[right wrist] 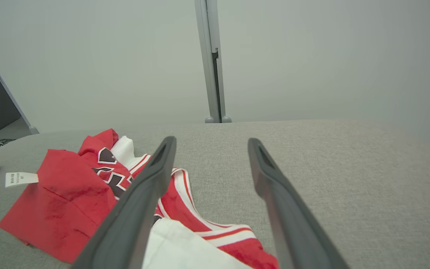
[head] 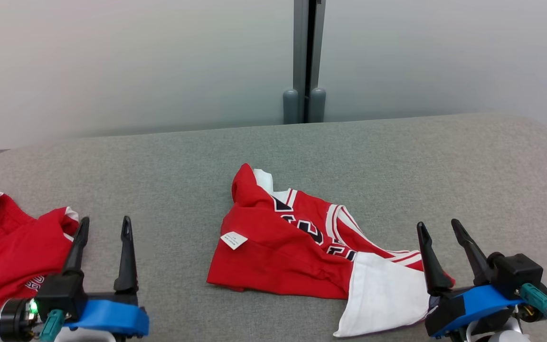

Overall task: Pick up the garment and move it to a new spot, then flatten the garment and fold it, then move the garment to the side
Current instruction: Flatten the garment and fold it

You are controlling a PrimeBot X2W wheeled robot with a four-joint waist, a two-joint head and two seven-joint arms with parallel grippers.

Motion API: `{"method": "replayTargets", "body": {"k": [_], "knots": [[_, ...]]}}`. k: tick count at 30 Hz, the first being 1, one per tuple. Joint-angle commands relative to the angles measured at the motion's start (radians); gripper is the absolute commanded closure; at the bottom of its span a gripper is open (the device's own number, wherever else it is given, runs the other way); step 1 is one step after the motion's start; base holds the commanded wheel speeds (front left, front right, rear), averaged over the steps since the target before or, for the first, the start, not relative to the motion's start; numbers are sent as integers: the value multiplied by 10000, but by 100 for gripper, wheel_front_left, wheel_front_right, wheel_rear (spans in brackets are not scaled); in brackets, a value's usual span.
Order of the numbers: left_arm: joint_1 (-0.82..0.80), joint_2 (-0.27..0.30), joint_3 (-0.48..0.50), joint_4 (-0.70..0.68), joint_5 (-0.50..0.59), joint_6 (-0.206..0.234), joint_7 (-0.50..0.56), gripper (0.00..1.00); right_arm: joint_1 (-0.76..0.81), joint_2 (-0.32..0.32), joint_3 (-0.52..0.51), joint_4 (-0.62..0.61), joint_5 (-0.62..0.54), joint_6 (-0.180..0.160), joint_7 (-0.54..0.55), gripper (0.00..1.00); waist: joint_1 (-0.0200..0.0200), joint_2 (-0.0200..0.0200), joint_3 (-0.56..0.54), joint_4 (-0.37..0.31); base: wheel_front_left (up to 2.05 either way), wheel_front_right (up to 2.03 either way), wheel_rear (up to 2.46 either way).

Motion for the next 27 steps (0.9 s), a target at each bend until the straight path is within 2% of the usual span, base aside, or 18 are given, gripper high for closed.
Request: {"method": "replayTargets", "body": {"k": [1,5,17,27], "knots": [[153,12,115,-63,134,10,-48,0,162,-42,-17,-58,-30,5,20,0,0,0,-12,41,0,0,0],[535,-149,482,-244,251,28,-47,0,184,-44,-4,-93,-50,5,68,0,0,0,-40,118,0,0,0],[697,-458,1038,-260,607,-349,-49,0,233,-44,-5,-73,-157,5,157,0,0,0,-56,254,0,0,0],[150,-820,990,-125,883,-671,-49,0,-1463,-125,445,-203,-1116,5,740,0,0,0,239,687,0,0,0]]}}
